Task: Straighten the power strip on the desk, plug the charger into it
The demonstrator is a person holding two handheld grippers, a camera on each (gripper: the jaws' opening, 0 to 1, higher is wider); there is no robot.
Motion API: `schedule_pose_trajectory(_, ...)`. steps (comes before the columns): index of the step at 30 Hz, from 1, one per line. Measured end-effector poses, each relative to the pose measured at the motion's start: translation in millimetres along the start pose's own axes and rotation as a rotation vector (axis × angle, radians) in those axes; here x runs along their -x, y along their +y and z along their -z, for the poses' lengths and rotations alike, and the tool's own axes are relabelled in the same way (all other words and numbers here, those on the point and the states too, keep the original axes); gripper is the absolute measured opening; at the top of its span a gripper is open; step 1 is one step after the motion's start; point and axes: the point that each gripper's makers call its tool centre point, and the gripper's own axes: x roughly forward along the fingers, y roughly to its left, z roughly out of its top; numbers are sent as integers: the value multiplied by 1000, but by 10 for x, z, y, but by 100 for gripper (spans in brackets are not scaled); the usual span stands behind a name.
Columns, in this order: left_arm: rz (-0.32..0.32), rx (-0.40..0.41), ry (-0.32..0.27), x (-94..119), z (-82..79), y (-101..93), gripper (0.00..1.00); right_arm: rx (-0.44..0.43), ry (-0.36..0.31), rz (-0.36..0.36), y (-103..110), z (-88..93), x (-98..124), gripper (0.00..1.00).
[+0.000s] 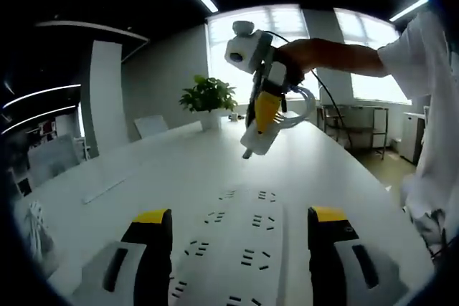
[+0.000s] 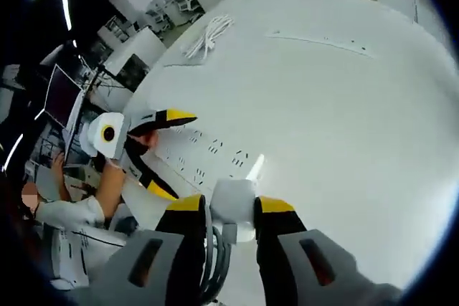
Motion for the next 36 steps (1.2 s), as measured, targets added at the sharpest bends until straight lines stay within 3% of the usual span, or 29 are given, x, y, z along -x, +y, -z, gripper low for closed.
schedule_pose_trajectory(4,2,-18,-4,7,-20,0,78,-12,88,-1,159,54,-136,26)
schedule_pose_trajectory(9,23,-41,-44,-24,-149,-13,80,-48,148,-6,275,122,-248,26)
schedule_pose_trajectory(16,144,-129,14,-268,-224,-165,87,-113,194,8,317,176,-306,26)
schedule_pose_trajectory(21,197,-178,60,-450,-142,-255,84,-156,232,27,341,266,-347,26)
schedule_pose_trajectory(26,201,-217,114,-476,-39,-285,85,-167,237,43,389,285,-336,26)
schedule_pose_trajectory(33,197,-203,80,-511,-124,-298,84,-242,240,53,429,314,-311,26)
schedule_pose_trajectory(36,195,-219,97,-557,-81,-325,81,-247,260,86,443,352,-297,26)
